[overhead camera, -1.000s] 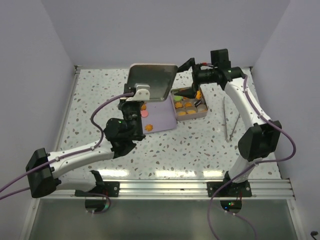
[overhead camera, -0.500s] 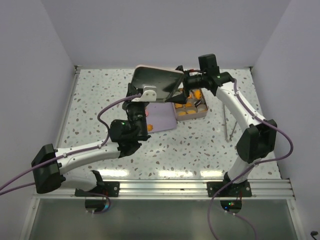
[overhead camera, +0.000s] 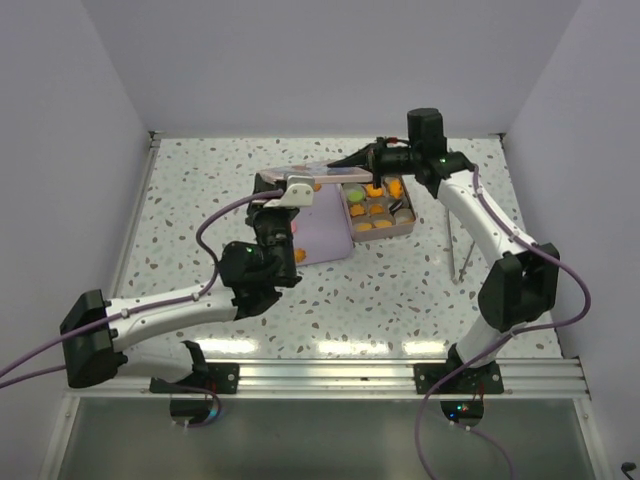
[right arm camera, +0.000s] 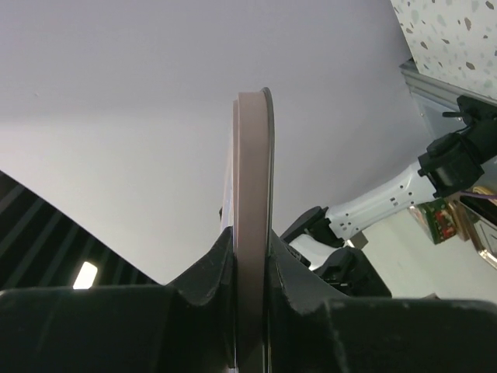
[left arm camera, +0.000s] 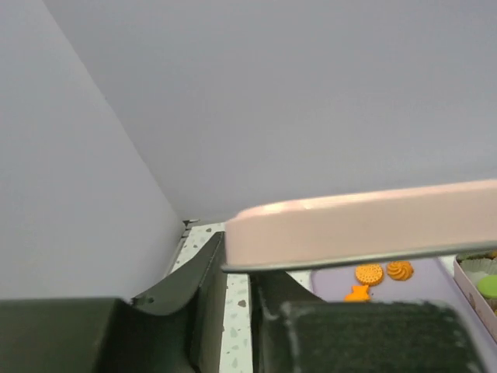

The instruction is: Pack the cookies

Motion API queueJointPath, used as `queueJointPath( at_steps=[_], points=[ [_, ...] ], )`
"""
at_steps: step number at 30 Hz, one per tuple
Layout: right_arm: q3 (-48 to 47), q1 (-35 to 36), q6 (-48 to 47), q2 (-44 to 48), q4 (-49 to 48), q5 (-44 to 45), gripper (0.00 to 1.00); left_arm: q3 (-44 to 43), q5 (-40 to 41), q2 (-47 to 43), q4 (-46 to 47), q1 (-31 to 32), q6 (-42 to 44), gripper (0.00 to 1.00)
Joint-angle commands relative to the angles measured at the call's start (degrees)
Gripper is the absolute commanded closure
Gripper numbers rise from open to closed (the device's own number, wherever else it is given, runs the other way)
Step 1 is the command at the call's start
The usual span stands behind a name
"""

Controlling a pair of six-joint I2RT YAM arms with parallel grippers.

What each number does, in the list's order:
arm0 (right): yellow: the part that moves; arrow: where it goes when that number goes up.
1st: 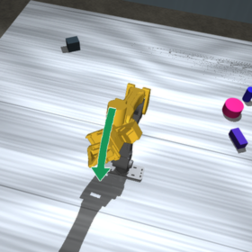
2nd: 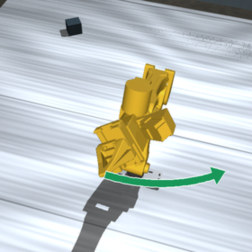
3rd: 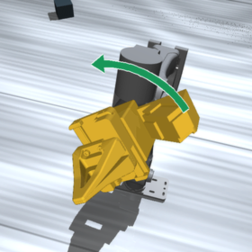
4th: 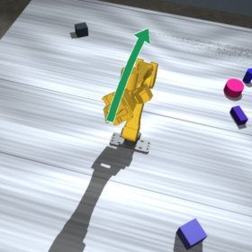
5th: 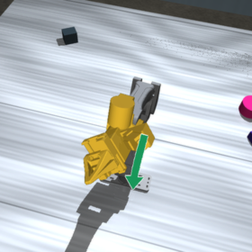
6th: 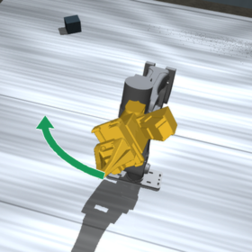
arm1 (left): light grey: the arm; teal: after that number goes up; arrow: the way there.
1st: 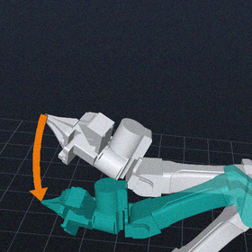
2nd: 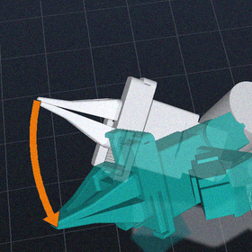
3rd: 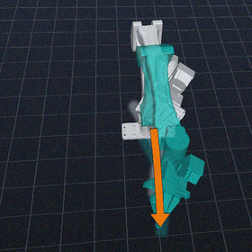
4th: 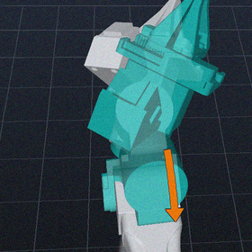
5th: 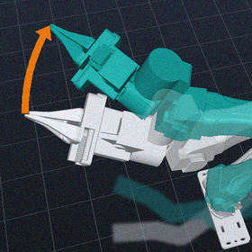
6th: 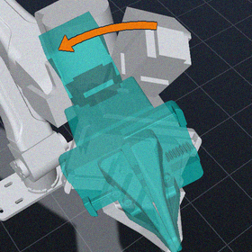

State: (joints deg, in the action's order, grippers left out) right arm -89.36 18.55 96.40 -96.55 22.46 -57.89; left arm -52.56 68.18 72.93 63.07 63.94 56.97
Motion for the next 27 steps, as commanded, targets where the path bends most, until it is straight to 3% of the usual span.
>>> queueJointPath(
  at_steps=[1,3,5,7,12,13,15,18,22,24,25,26,27],
  points=[
    [0.95,0.97,-2.09,2.42,-3.29,-1.53,1.00,0.17,-1.39,-4.72,-3.81,-0.31,-7.28,0.77],
    [0.68,0.01,-1.92,1.73,-4.00,-0.57,1.00,0.17,-0.42,-6.91,-11.25,-0.40,-11.07,0.68],
    [0.07,-1.05,-2.35,1.02,-4.35,0.23,1.00,-0.18,-0.42,-9.36,-18.91,-0.31,-19.59,0.48],
    [-1.07,-3.68,-4.02,-0.47,-4.35,1.37,1.00,-1.23,-1.29,-10.95,-32.17,-0.31,-29.22,0.29],
    [-3.45,-11.05,-9.20,-3.55,-4.44,3.57,1.00,-6.14,-4.54,-13.95,-57.19,-0.31,-45.17,0.12],
    [-3.89,-12.03,-10.34,-3.82,-3.66,4.35,1.00,-7.37,-5.94,-14.13,-61.10,-0.31,-50.15,0.01],
    [-4.24,-14.23,-14.90,-4.52,-3.13,5.15,1.00,-11.31,-11.38,-14.13,-72.67,-0.31,-54.58,0.00],
    [-4.59,-16.69,-24.39,-5.31,1.61,7.26,1.00,-15.54,-17.46,-13.60,-81.75,-0.31,-61.35,0.00],
    [-0.74,-18.46,-34.50,-5.93,0.33,8.58,1.00,-18.02,-24.11,-13.86,-85.66,-1.18,-67.94,0.00],
    [0.24,-21.09,-37.94,-6.89,-1.27,7.71,1.00,-18.81,-31.84,-13.60,-85.48,-6.00,-69.53,0.00],
    [0.41,-21.44,-41.00,-7.33,-1.71,7.09,1.00,-19.33,-42.85,-12.99,-85.65,-8.98,-70.76,0.00],
    [0.50,-22.23,-42.51,-8.38,-1.45,5.78,1.00,-20.21,-49.57,-11.16,-85.66,-16.84,-72.07,0.00],
    [0.59,-22.58,-43.57,-8.65,-1.37,5.07,1.00,-20.65,-56.42,-9.92,-85.48,-20.66,-73.31,0.00]
  ],
)
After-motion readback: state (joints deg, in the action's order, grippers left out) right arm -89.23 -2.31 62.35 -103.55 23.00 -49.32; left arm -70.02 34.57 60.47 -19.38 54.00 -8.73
